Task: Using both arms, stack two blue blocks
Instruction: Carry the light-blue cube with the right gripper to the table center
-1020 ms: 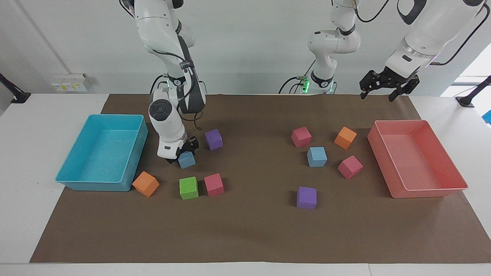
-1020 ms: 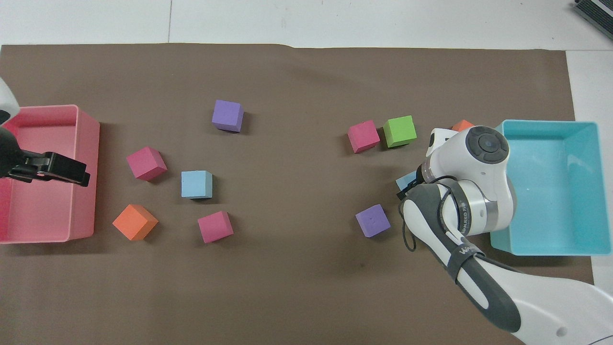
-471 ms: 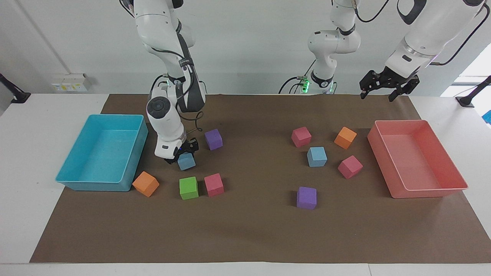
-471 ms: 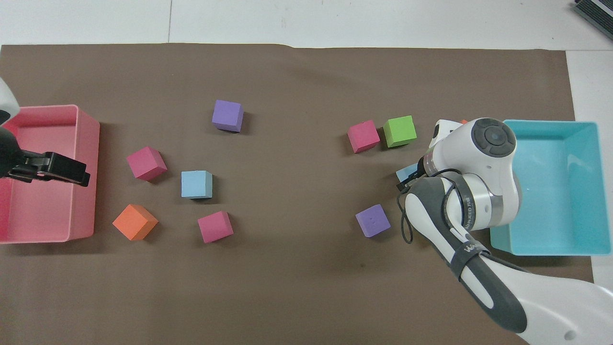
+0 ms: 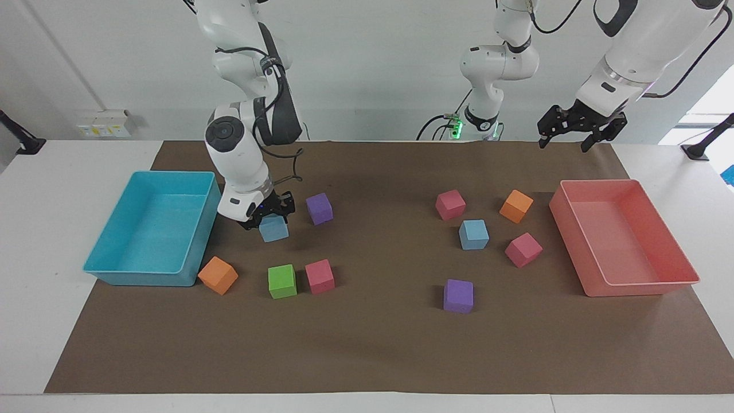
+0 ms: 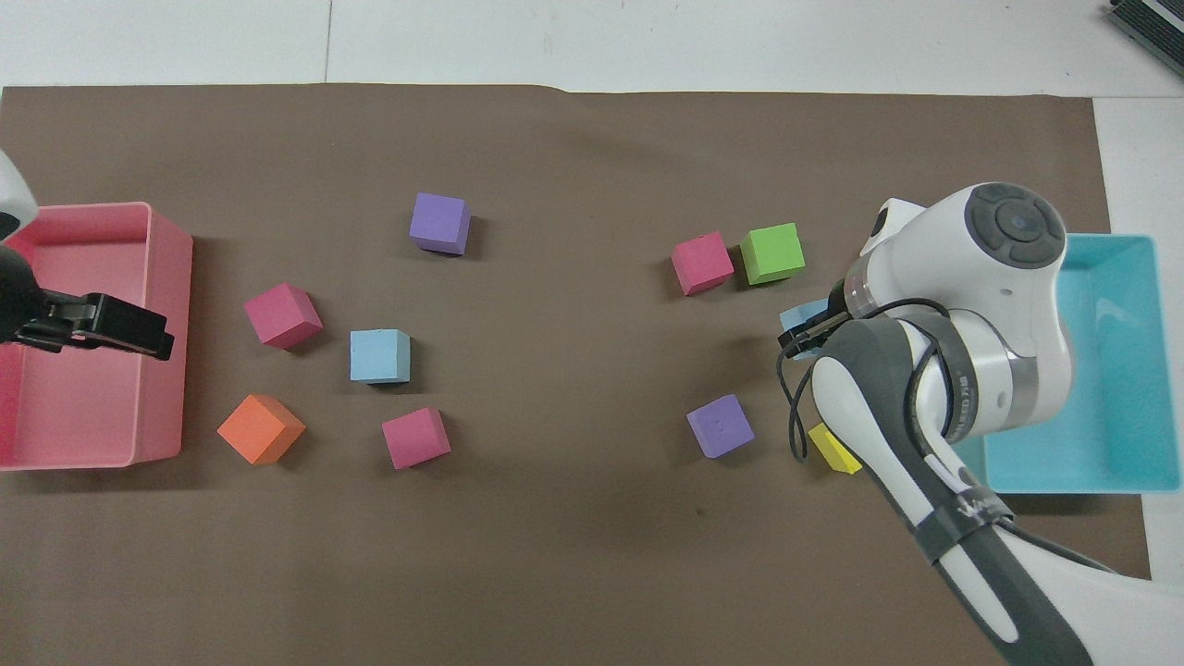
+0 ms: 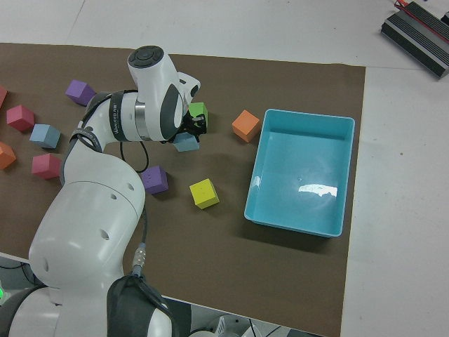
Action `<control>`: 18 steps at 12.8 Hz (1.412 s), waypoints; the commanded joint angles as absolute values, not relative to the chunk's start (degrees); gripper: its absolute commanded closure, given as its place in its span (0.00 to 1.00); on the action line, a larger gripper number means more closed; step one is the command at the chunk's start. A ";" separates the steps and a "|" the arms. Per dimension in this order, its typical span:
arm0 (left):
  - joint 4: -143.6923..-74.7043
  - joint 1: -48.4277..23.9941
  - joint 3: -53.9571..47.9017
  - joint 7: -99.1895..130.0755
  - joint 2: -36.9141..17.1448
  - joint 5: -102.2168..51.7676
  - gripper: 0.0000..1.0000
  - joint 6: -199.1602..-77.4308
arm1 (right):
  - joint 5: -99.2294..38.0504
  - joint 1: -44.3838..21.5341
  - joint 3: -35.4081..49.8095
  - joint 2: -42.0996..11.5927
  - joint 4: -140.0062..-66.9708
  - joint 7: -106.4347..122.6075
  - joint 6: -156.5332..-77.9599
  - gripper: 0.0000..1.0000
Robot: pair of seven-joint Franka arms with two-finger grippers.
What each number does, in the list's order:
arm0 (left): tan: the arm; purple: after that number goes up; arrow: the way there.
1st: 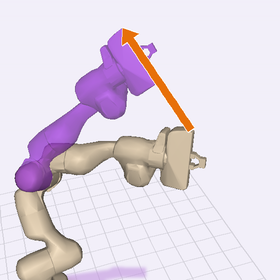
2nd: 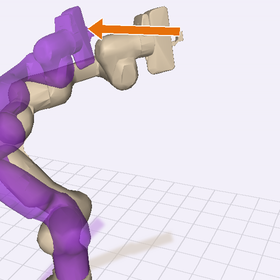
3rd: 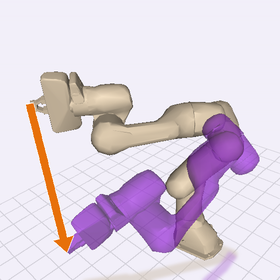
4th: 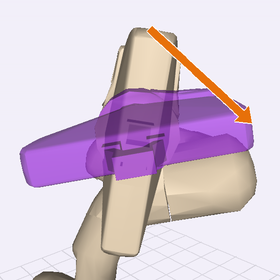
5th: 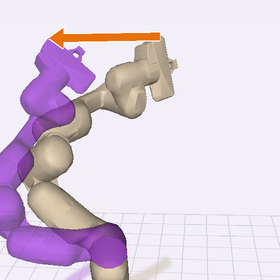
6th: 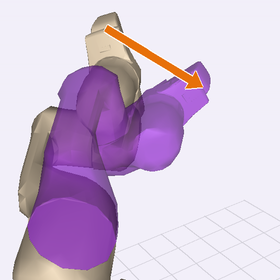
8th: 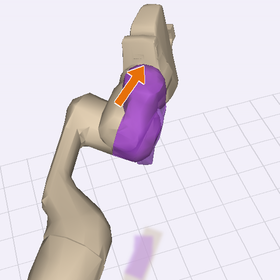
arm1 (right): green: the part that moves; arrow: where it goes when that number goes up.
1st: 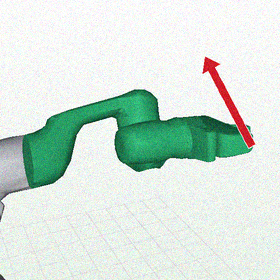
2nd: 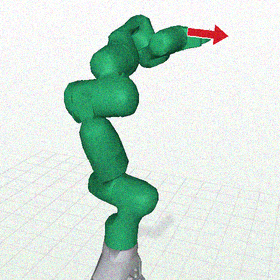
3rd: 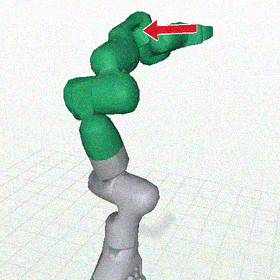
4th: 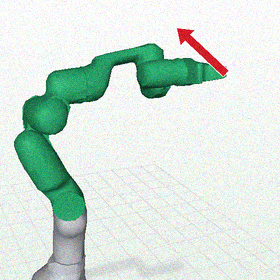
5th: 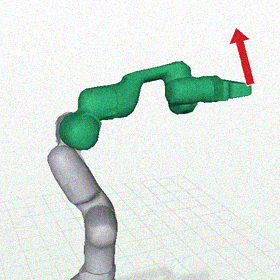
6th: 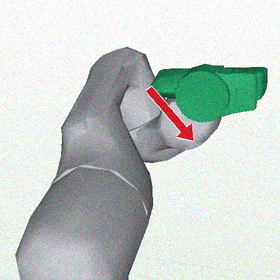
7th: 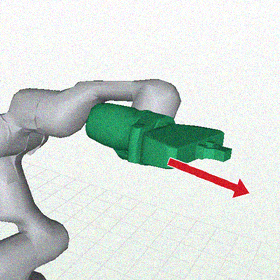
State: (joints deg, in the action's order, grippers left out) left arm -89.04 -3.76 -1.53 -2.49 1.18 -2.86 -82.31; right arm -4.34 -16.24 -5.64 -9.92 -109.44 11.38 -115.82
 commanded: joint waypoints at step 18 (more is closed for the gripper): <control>-90.35 -3.16 -1.85 -2.81 2.46 -2.20 0.00 -82.97 | -6.15 -36.65 -4.22 -31.45 -88.35 -17.49 -119.44 1.00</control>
